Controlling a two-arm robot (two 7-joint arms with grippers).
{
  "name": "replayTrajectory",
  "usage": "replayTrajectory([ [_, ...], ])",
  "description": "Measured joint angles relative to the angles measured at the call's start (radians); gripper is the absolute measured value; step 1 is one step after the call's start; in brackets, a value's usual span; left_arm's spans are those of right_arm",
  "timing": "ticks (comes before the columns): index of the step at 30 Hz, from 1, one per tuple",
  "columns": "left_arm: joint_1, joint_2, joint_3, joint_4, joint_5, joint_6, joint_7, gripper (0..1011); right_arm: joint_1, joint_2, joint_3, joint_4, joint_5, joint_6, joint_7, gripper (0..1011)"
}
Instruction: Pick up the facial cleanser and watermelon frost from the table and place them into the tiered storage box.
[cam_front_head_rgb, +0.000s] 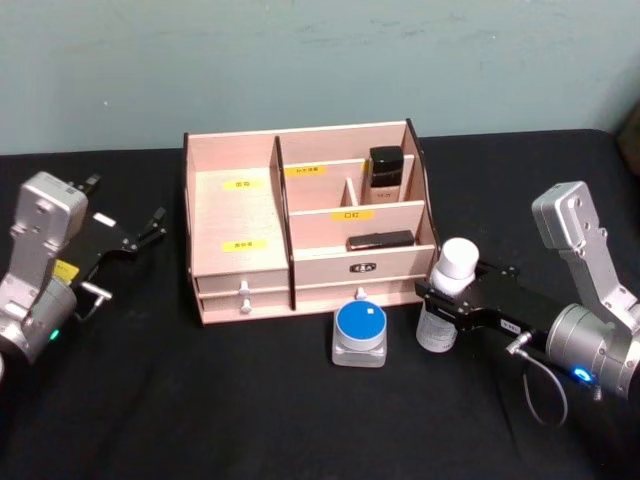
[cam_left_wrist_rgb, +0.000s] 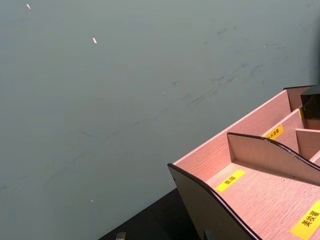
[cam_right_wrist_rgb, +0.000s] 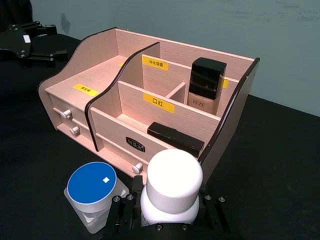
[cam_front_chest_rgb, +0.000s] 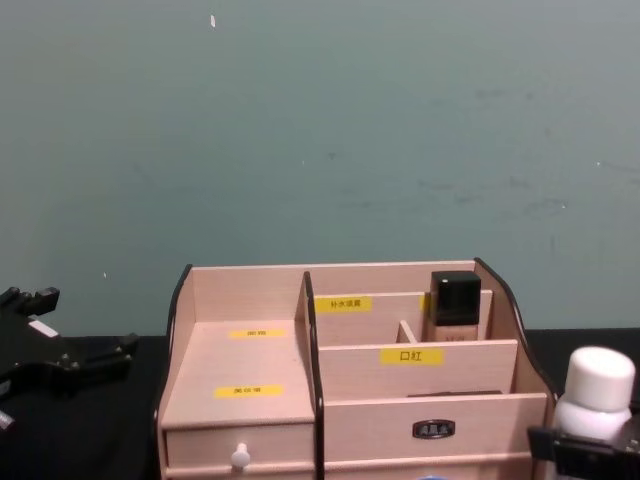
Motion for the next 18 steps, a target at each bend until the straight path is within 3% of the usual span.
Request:
replayTrajectory([
  [11, 0.000, 0.000, 0.000, 0.000, 0.000, 0.000, 0.000, 1010, -0.004, 0.001, 0.003, -0.005, 0.008, -0.005, 0.002, 595],
  [18, 0.000, 0.000, 0.000, 0.000, 0.000, 0.000, 0.000, 1010, -0.008, 0.030, 0.010, -0.074, 0.000, 0.031, -0.002, 595],
])
